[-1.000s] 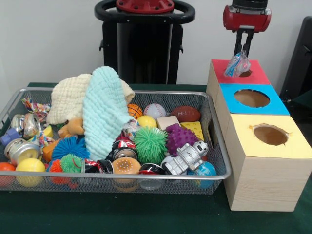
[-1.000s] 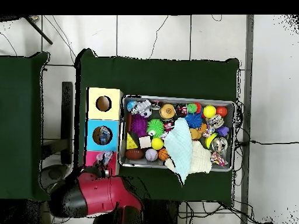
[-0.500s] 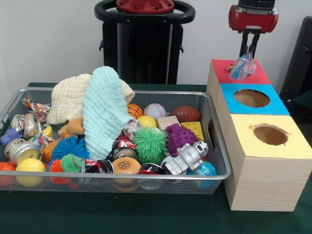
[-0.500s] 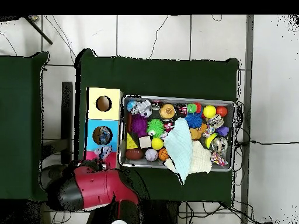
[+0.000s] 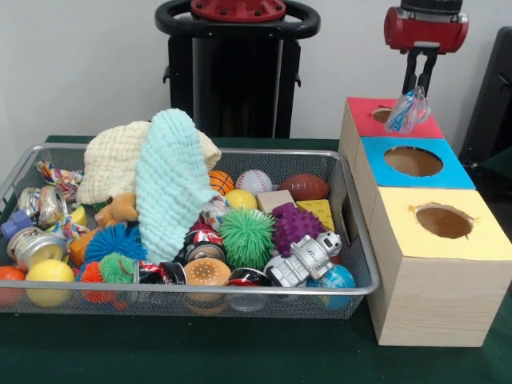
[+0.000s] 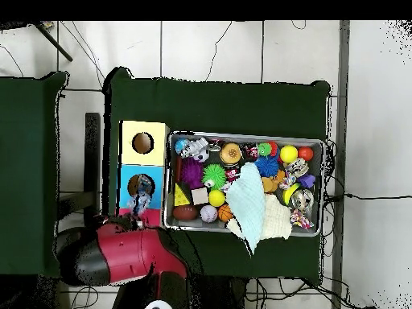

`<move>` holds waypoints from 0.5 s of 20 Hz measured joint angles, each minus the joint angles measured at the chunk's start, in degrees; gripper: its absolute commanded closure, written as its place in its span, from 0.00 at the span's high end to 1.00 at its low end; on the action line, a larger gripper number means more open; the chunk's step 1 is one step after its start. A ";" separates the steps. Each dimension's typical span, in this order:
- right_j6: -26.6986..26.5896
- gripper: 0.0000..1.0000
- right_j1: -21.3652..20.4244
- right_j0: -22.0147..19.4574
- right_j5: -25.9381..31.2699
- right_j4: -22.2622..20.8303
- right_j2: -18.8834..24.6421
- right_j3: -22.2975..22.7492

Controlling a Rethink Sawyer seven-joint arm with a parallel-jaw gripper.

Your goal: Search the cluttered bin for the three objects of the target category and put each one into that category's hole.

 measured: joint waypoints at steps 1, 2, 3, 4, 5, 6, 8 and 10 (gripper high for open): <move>0.00 0.00 0.01 0.11 0.00 0.00 -0.07 -0.24; 0.00 0.00 0.00 0.18 0.00 -0.01 -0.10 -0.39; 0.00 0.00 0.00 0.25 0.00 -0.02 -0.14 -0.54; 0.00 0.00 0.00 0.32 0.00 -0.04 -0.17 -0.69; 0.00 0.00 0.01 0.37 0.00 -0.04 -0.18 -0.80; 0.00 0.00 0.01 0.45 0.00 -0.04 -0.21 -0.94; 0.00 0.00 0.03 0.61 0.00 -0.02 -0.29 -1.09; 0.00 0.00 0.11 0.72 0.00 -0.04 -0.37 -1.09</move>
